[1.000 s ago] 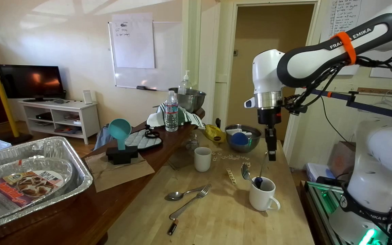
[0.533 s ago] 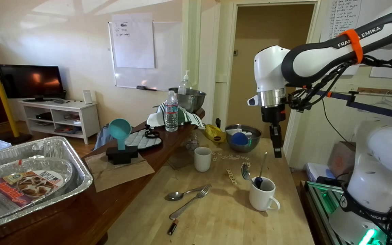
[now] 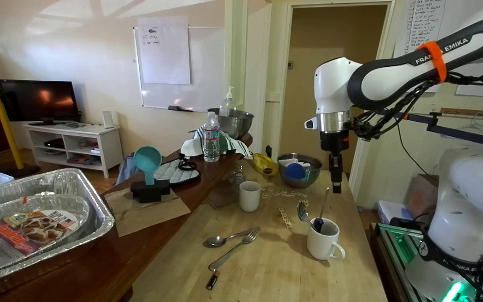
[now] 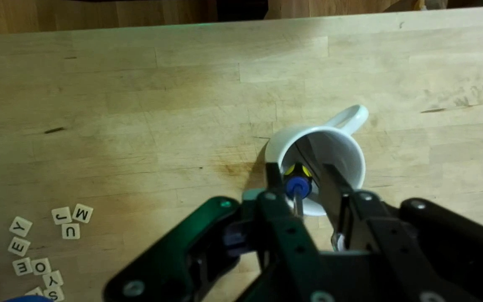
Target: Move the screwdriver, which is in the cup, to the table
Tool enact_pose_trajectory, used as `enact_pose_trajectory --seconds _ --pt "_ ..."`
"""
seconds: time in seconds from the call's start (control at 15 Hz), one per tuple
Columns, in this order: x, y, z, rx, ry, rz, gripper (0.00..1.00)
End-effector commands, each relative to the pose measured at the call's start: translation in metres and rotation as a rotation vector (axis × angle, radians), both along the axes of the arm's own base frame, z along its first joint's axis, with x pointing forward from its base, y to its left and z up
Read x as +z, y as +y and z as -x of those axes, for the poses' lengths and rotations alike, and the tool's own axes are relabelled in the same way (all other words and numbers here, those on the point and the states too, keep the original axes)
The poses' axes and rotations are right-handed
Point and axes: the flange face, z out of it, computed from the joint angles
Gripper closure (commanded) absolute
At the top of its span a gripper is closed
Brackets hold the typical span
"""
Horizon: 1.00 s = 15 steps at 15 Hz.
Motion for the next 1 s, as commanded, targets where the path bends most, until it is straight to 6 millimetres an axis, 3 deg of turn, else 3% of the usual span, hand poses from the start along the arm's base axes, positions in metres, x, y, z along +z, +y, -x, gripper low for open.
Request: enact_pose_trajectory --seconds 0.0,0.47,0.73,0.87,0.93 --pt "-0.009 -0.001 0.0 -0.001 -0.073 0.009 0.72" --pt "-0.016 -0.001 -0.008 -0.005 -0.123 -0.006 0.76" --pt "-0.014 0.0 -0.01 -0.004 -0.141 -0.005 0.91" --pt "-0.013 0.001 -0.011 -0.006 -0.143 -0.01 0.94" --pt "-0.015 0.003 -0.006 -0.005 -0.143 -0.016 0.89"
